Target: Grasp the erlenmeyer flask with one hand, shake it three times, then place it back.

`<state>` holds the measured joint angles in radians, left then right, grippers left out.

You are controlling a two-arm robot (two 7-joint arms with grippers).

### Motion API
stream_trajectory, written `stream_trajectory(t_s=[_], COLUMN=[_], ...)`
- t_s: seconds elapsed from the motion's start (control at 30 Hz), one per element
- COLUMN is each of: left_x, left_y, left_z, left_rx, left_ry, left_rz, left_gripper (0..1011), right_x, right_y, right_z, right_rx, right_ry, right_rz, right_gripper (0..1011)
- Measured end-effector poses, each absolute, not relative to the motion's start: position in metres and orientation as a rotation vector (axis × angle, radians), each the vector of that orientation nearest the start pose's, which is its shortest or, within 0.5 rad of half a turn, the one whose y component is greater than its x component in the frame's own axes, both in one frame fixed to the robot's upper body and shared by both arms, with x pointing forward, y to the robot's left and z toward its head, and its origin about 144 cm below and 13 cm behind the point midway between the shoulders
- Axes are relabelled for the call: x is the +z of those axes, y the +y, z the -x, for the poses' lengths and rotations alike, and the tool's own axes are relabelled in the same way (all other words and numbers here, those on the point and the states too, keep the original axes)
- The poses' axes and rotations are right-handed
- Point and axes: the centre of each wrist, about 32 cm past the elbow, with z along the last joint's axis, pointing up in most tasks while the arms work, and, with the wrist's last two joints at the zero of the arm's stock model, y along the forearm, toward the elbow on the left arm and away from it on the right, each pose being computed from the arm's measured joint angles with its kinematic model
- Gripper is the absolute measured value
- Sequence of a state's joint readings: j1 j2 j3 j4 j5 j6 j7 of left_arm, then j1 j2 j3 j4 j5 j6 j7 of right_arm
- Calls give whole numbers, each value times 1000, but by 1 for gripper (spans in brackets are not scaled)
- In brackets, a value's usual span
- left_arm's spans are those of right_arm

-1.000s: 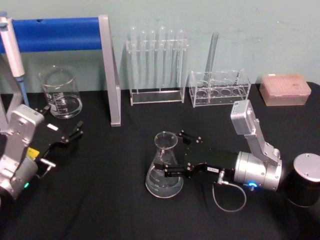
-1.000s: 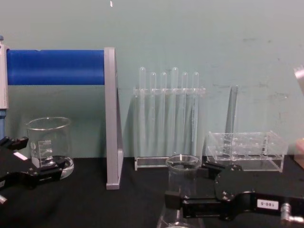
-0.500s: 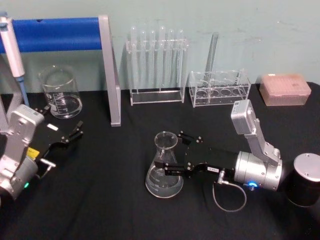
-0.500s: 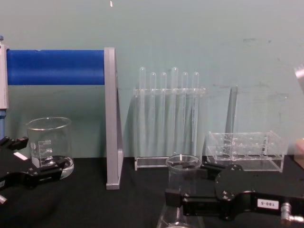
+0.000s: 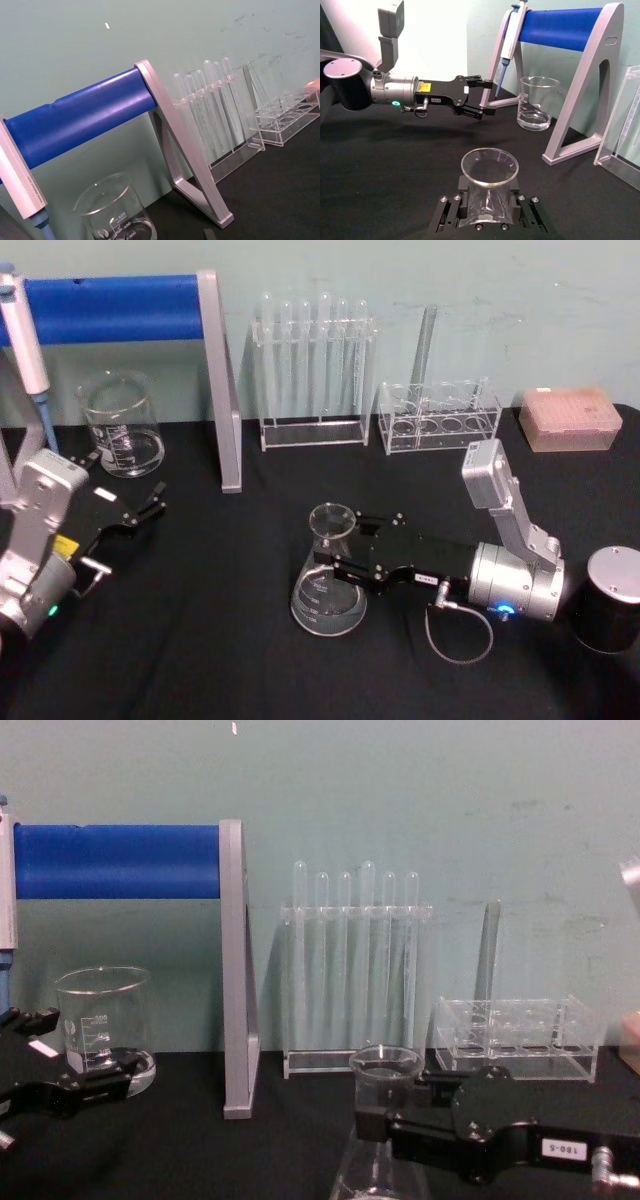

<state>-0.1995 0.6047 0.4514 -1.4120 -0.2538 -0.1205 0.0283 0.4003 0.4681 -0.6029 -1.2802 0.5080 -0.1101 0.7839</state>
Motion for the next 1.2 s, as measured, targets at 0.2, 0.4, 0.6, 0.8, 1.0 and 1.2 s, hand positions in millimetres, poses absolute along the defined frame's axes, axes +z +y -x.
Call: stream_trajectory(t_s=[0.2, 0.4, 0.6, 0.8, 1.0, 1.2], left_x=[1140, 1140, 1140, 1140, 1140, 1140], left_y=[310, 310, 310, 310, 310, 310], left_z=[-489, -489, -489, -489, -489, -489], left_rx=[1248, 1248, 1248, 1248, 1248, 1248], left_ry=[-285, -285, -285, -285, -285, -285], left_rz=[-305, -304, -304, -305, -304, -304], left_gripper=[1001, 1001, 1001, 1001, 1001, 1001], right_x=[1149, 1149, 1149, 1149, 1154, 1163], right_y=[-245, -245, -245, -245, -246, -247], right_z=[-535, -535, -535, -535, -532, -525], right_rx=[-406, -405, -405, -406, -425, -475], right_ry=[-16, -16, -16, -17, -29, -42], right_rz=[107, 107, 107, 107, 90, 59], right_gripper=[448, 448, 448, 448, 448, 448])
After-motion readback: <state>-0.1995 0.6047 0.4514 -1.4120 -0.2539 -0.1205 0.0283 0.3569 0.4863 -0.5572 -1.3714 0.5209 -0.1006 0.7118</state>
